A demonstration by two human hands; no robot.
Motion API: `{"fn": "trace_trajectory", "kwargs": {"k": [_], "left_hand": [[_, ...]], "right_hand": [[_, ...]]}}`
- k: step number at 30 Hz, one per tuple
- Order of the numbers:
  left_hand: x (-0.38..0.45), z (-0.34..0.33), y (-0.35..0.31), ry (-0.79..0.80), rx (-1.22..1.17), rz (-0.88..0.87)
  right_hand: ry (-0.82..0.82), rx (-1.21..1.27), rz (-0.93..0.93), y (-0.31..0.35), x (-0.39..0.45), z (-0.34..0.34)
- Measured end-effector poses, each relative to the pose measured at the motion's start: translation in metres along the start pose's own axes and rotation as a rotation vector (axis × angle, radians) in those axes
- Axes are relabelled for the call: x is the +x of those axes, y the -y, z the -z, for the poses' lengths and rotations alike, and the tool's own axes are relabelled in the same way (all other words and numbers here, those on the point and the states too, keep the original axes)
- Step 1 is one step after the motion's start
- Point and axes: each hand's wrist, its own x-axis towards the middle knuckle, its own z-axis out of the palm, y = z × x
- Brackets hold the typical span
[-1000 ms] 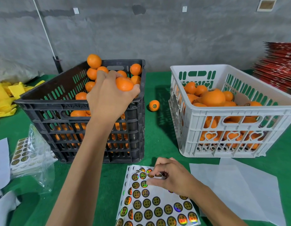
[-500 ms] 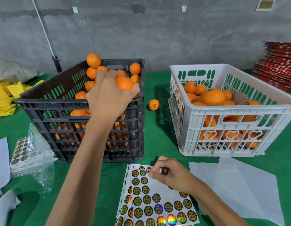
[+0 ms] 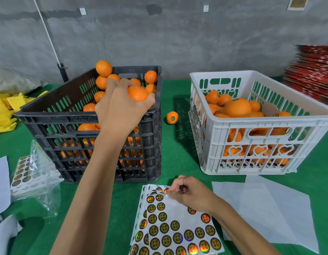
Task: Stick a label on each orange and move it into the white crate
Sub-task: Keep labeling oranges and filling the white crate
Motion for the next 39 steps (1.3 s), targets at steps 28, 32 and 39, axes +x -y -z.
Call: {"fn": "trace_trajectory", "kwargs": {"k": [28,32,39], "left_hand": [[0.001,0.012,-0.001,0.072,-0.099,-0.046],[0.002,0.012,0.001,0.067,-0.114,-0.056],[0.002,0.008,0.002,0.037,-0.184,-0.166]], "right_hand": [[-0.875,-0.518,0.531,0.211,0.082,0.076],[-0.62,-0.215,0.593,0.203,0.079,0.082],[-0.608,-0.142,0.498,0.202,0.065,0.072]]}}
